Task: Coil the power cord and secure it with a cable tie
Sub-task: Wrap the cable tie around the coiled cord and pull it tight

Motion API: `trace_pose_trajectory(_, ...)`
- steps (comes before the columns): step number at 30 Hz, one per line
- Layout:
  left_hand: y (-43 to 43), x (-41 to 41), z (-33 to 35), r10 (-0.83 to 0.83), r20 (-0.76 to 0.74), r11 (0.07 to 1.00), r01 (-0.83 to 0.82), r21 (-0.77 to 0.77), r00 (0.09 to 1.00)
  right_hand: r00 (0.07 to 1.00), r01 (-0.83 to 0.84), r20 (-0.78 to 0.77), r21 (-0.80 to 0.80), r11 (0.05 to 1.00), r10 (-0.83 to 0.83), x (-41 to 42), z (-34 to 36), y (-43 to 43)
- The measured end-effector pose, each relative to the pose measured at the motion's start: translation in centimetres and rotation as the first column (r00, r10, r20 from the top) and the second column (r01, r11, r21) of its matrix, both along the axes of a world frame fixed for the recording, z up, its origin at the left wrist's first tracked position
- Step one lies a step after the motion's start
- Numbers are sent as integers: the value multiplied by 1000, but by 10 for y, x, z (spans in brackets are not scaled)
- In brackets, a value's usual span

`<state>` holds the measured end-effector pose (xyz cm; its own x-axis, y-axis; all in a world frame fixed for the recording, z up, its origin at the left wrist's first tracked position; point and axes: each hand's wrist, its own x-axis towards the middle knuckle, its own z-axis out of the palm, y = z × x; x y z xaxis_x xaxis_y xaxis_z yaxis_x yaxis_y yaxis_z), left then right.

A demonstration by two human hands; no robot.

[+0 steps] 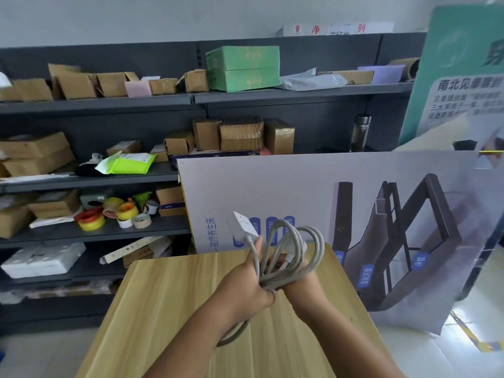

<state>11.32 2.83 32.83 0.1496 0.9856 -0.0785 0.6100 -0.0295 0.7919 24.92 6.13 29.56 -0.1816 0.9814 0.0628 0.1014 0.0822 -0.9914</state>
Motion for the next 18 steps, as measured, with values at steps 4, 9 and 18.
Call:
trace_pose_trajectory(4, 0, -2, 9, 107, -333, 988, -62, 142, 937, 992, -53, -115, 55, 997, 59, -6, 2, -6)
trace_pose_trajectory(9, 5, -8, 24, 92, -431, 981, -9, 192, 898, 965, -147, -183, 213, 966, 187, -11, 13, -4)
trace_pose_trajectory(18, 8, -21, 24, -44, -238, 989, 75, 125, 970, 1000, 15, -12, -54, 998, -16, -8, 3, 14)
